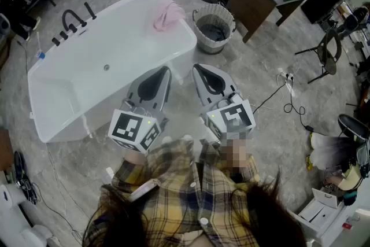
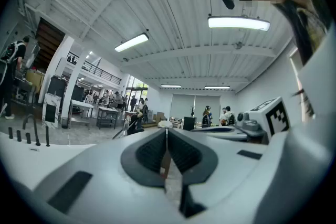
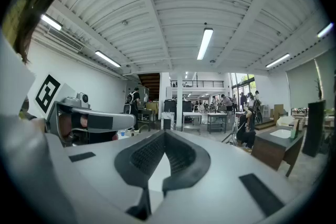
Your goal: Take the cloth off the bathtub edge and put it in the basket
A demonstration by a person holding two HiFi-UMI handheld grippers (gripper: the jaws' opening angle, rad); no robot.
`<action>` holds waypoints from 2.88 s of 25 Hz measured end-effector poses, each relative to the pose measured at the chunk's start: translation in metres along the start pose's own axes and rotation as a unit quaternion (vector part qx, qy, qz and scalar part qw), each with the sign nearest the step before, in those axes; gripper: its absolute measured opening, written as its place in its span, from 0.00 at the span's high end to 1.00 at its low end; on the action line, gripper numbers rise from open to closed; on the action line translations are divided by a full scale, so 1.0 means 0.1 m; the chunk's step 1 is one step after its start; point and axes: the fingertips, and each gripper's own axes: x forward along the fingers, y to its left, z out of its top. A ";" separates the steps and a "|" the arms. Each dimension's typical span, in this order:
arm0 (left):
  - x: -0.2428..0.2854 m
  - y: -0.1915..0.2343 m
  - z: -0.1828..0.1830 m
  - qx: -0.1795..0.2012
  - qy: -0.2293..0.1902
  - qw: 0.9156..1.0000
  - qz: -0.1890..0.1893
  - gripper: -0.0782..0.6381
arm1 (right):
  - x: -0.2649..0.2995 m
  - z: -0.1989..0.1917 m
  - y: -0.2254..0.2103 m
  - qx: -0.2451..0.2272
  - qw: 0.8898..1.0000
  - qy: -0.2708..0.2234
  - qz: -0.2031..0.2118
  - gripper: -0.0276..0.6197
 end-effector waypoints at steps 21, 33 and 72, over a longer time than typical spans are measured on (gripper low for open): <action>0.08 -0.33 -0.05 0.014 -0.009 1.000 0.003 0.86 | -0.43 -0.10 -0.27 -0.004 1.000 -0.019 -0.015 0.93; 0.46 -0.25 -0.06 0.014 -0.011 1.000 0.004 0.86 | -0.28 -0.22 -0.63 0.007 1.000 -0.005 -0.019 0.93; 3.82 2.54 0.21 0.013 0.015 0.999 0.028 0.86 | 3.31 -0.17 -3.09 0.024 0.999 0.037 0.009 0.93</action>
